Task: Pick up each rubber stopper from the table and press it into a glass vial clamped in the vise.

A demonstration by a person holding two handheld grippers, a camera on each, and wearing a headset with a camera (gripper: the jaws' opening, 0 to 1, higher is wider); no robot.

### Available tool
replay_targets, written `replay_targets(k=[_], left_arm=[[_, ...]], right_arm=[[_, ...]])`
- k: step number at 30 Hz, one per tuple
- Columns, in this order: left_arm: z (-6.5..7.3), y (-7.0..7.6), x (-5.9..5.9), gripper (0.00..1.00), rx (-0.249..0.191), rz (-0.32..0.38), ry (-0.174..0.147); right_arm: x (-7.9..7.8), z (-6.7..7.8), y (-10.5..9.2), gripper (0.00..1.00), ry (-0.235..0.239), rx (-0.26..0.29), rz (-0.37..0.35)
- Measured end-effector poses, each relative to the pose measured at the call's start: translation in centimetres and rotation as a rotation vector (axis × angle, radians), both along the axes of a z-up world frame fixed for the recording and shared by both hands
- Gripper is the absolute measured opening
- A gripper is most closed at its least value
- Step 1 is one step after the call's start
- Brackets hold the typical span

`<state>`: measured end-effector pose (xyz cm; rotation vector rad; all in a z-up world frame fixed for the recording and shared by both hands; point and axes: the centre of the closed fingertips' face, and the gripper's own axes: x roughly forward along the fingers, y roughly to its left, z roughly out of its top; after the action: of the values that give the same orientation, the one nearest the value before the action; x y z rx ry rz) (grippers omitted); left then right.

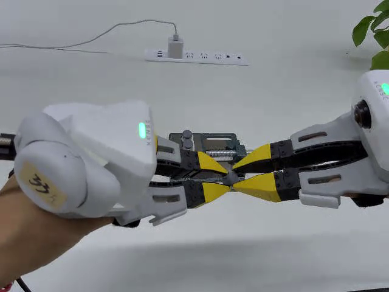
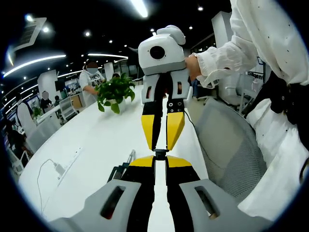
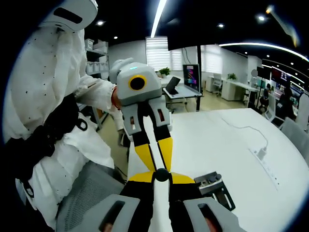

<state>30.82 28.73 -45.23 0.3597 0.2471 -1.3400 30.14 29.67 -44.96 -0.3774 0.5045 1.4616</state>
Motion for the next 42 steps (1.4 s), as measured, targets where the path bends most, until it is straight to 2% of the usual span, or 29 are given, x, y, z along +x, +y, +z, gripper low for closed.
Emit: replay_targets(k=[16,27,42], left_arm=[[-0.5,0.6,0.0,0.04,-0.017,0.024,0.01],[-0.4,1.1,0.0,0.05,-0.023,0.042,0.011],[-0.8,2.9,0.3,0.16,-0.013,0.102,0.016]], right_arm=[[0.1,-0.5,0.6,0.05,0.014,-0.006,-0.007],[0.0,-0.3,0.8,0.05,0.014,-0.007,-0.003],[0.7,0.2,1.0,0.05,0.002,-0.01,-0.032]])
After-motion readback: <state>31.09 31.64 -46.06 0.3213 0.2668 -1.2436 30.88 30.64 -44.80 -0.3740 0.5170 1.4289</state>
